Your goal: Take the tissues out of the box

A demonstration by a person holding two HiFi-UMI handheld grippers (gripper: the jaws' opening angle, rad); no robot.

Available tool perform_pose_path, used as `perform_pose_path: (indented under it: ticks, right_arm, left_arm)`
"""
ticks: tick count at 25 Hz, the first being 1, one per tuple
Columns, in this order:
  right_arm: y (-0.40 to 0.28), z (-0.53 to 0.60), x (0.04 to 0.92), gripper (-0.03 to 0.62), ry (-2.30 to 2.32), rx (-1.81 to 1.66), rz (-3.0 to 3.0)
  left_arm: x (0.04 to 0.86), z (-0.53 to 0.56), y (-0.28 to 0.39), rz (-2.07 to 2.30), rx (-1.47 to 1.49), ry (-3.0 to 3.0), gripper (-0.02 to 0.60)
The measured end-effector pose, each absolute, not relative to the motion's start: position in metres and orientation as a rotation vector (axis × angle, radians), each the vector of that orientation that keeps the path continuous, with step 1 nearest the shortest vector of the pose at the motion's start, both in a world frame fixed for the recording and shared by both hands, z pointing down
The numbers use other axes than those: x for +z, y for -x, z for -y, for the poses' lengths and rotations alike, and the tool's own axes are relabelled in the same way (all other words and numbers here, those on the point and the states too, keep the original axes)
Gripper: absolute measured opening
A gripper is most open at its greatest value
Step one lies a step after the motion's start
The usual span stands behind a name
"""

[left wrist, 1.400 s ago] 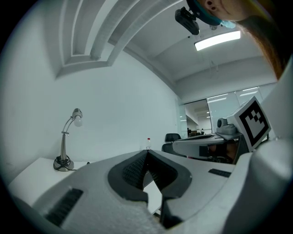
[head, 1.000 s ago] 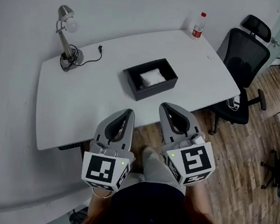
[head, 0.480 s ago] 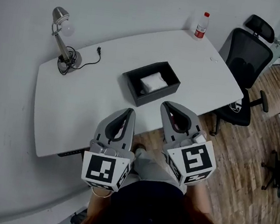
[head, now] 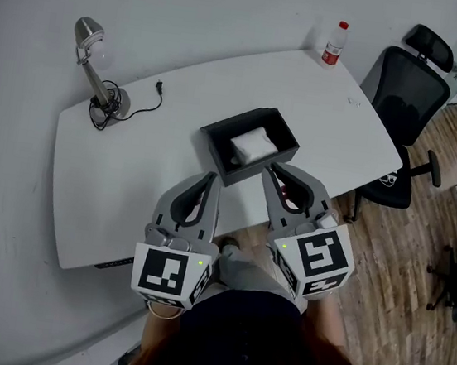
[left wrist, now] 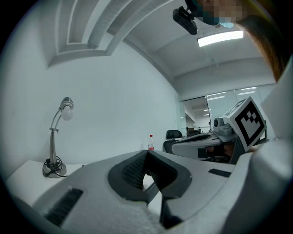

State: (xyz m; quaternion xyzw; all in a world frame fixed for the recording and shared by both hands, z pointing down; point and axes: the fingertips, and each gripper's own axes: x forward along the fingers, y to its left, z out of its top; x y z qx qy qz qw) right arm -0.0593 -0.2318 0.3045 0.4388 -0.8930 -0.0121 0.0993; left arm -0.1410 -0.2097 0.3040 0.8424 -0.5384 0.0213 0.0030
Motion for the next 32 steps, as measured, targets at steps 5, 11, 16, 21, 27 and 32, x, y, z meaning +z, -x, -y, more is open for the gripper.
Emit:
perform_pose_path:
  ticks: [5, 11, 16, 21, 27, 32]
  right_arm:
    - [0.063, 0.250, 0.312, 0.056, -1.278, -0.019, 2.620]
    - [0.068, 0.270, 0.321, 0.082, -1.246, 0.003, 2.589]
    - [0.071, 0.285, 0.332, 0.110, -1.216, 0.029, 2.557]
    - [0.074, 0.298, 0.345, 0.150, -1.173, 0.046, 2.517]
    - [0.077, 0.312, 0.358, 0.199, -1.129, 0.081, 2.475]
    - [0.081, 0.324, 0.373, 0.237, -1.082, 0.102, 2.433]
  left_arm:
    - [0.307, 0.228, 0.146, 1.681, 0.070, -2.635, 0.025]
    - [0.308, 0.250, 0.149, 1.666, 0.075, -2.636, 0.025]
    - [0.311, 0.266, 0.149, 1.652, 0.081, -2.635, 0.025]
    - [0.314, 0.280, 0.150, 1.640, 0.089, -2.628, 0.025]
    - [0.318, 0.295, 0.151, 1.631, 0.091, -2.619, 0.025]
    - [0.322, 0.308, 0.156, 1.629, 0.093, -2.602, 0.025]
